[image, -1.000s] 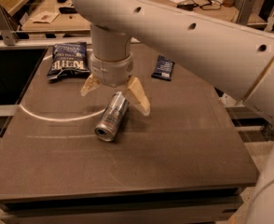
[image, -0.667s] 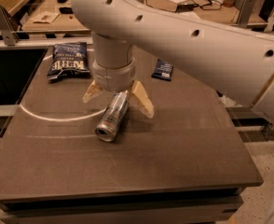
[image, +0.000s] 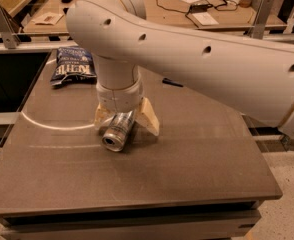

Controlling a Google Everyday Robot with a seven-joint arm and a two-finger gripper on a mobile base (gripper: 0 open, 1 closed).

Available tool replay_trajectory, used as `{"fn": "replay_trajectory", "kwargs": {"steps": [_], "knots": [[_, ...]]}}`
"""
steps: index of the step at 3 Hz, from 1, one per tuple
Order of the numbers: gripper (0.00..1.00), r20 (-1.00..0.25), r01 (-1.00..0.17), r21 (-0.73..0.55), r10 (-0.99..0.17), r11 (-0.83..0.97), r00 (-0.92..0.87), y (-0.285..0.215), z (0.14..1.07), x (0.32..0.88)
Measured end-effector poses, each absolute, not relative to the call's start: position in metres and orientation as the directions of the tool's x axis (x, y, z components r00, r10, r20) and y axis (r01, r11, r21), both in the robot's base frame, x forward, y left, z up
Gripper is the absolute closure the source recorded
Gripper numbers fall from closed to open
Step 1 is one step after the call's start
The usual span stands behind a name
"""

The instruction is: Place redbull can upright

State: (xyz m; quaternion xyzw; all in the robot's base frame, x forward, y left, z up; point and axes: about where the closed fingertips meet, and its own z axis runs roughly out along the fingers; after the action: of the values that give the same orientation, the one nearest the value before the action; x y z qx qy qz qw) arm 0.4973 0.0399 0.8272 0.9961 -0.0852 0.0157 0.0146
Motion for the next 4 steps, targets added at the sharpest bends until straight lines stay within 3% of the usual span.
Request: {"fn": "replay_trajectory", "kwargs": {"steps": [3, 4], "knots": [[0.89, 0.053, -0.253, 0.051, -0.251, -0.966, 0.967, 0.03, 0.828, 0.512], [1.0, 0.048, -0.322, 0.006, -0.321, -0.947, 0.946, 0.023, 0.846, 0.512]]}}
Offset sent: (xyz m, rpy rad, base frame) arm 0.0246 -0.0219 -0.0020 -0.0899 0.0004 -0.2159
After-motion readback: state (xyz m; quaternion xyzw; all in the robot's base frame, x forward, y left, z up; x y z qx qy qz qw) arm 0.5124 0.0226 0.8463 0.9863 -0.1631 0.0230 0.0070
